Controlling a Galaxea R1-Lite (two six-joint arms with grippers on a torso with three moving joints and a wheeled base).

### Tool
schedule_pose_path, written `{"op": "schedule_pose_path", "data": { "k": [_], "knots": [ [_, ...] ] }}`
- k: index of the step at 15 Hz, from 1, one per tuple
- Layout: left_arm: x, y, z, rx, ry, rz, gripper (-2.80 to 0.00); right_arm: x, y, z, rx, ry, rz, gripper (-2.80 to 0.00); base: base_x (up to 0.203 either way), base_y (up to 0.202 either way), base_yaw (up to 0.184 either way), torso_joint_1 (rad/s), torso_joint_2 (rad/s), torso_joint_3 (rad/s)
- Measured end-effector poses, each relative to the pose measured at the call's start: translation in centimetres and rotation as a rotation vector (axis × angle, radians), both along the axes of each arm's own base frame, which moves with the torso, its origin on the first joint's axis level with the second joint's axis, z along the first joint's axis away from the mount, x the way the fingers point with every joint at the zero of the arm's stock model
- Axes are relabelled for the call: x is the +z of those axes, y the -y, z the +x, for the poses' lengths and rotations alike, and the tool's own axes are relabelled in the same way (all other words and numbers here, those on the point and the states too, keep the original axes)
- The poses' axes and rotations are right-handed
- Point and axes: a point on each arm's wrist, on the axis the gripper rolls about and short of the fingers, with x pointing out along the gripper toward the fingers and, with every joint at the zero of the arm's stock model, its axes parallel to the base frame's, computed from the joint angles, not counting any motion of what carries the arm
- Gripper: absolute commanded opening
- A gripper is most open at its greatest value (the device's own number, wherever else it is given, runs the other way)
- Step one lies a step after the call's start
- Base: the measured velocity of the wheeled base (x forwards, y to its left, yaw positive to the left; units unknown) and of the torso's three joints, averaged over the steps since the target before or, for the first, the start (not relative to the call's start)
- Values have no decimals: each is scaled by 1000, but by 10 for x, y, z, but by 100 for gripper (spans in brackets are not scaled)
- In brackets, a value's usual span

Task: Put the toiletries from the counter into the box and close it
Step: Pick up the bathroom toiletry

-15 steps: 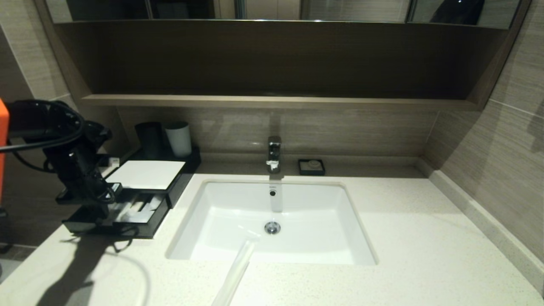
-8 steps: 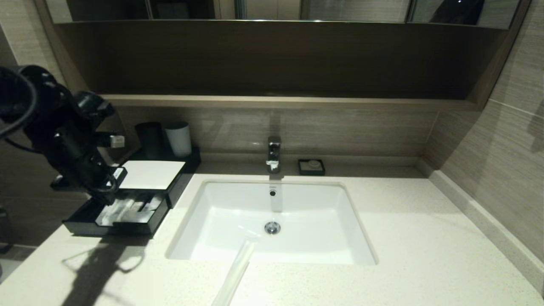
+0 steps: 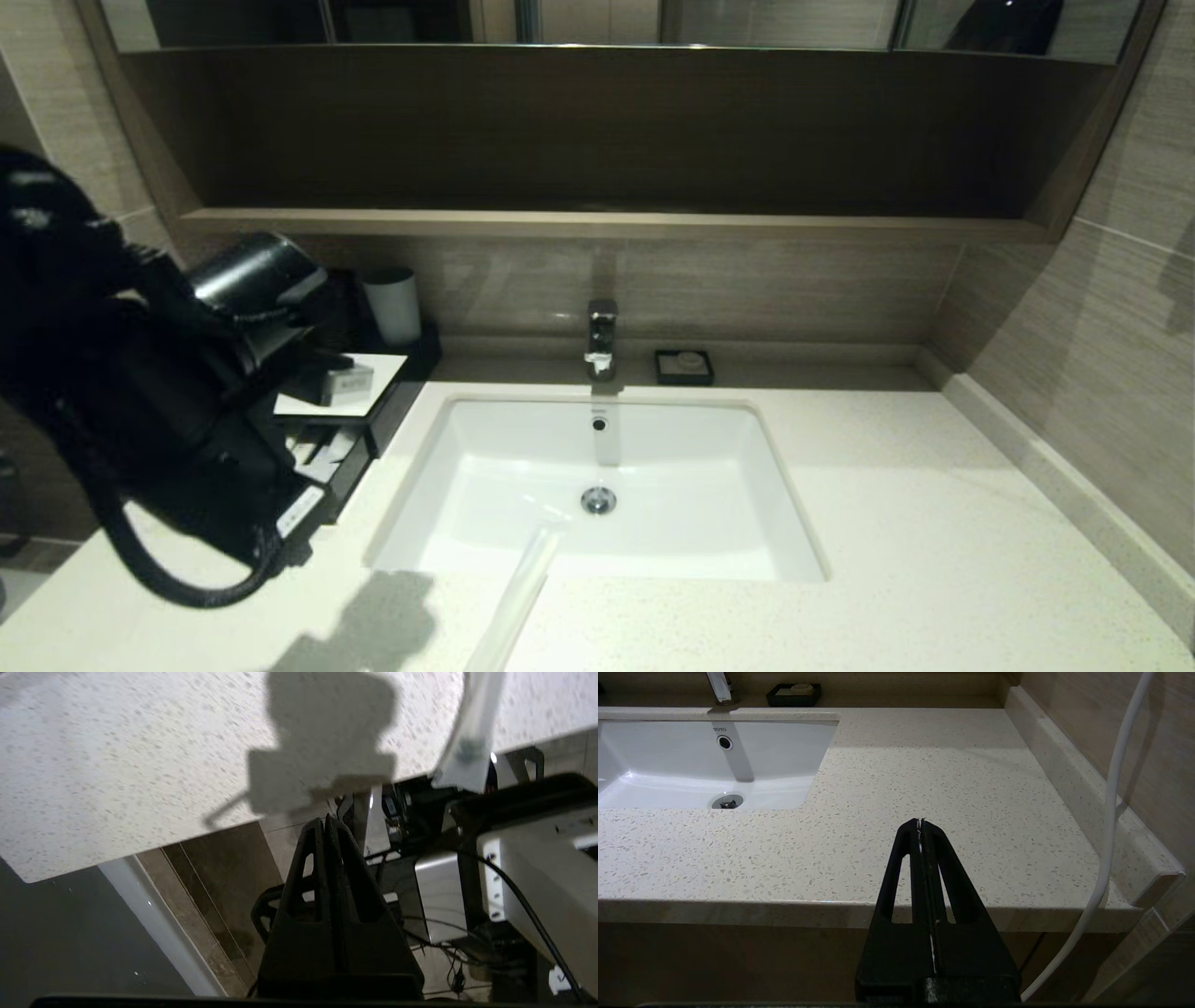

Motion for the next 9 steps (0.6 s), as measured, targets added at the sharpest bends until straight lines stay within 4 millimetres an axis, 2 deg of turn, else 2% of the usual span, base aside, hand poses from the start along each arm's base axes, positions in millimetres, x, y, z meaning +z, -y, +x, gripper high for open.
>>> {"op": "schedule_pose_path", "data": {
  "k": [2,4,6,9],
  "knots": [
    [-9,10,-27,-61,-28,2,-280,0,0,0,0,0,0,-280,0,0,0,0,0,0],
    [-20,18,-44,-100,-33,-7,-280,0,0,0,0,0,0,-280,0,0,0,0,0,0],
    [-29,27,-55,-107,-23,-32,-280,0,0,0,0,0,0,-280,0,0,0,0,0,0],
    [-35,37,-59,-129,-13,-51,-280,0,0,0,0,0,0,-280,0,0,0,0,0,0]
  ]
}}
